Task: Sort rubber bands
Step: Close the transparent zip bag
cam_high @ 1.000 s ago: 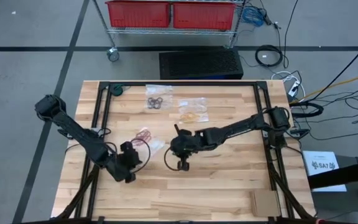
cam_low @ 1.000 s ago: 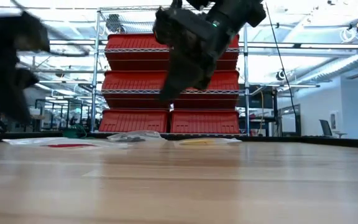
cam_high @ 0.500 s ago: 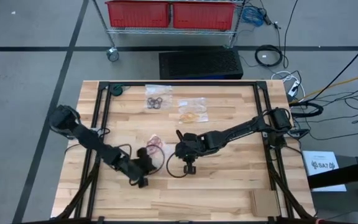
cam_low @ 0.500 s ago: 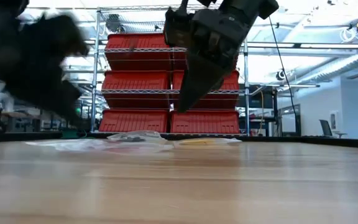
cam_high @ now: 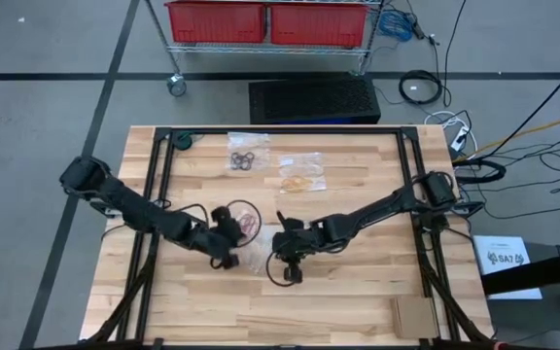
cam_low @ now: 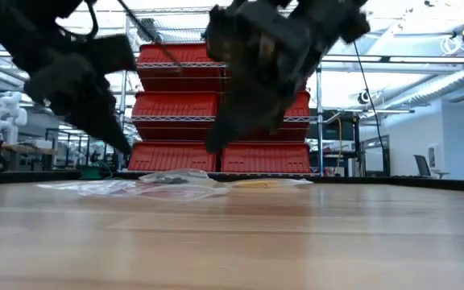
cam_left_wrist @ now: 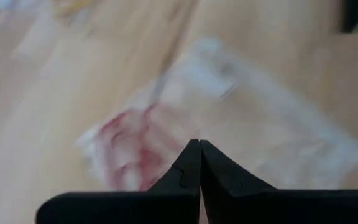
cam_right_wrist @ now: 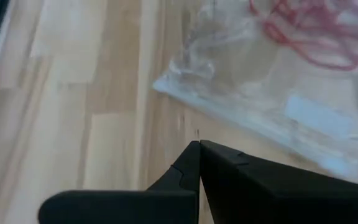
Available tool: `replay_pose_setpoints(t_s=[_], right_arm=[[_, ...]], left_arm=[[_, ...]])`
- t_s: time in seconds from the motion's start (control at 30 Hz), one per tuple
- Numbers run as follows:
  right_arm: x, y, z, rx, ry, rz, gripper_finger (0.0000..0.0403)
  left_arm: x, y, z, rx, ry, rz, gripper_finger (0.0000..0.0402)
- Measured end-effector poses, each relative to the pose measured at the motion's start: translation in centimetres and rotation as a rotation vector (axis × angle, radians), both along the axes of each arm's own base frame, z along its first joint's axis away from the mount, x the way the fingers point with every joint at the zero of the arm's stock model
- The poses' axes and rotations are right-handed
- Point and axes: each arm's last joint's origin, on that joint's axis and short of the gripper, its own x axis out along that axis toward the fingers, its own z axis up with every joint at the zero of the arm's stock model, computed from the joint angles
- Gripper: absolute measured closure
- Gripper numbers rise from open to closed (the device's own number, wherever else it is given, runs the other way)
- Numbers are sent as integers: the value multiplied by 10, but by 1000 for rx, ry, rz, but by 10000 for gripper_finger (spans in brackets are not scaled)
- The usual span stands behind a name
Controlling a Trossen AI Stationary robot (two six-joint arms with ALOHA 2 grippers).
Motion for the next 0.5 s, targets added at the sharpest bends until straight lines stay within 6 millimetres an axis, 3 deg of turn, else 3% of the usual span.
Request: replay_pose_setpoints(t_s=[0.23, 0.5], right_arm=[[6, 1, -37, 0, 54, -19, 403], [8, -35, -39, -47, 113, -171, 403]], left_arm=[[-5, 19, -8, 15, 109, 89, 398], [-14, 17, -19, -88, 155, 95, 398]])
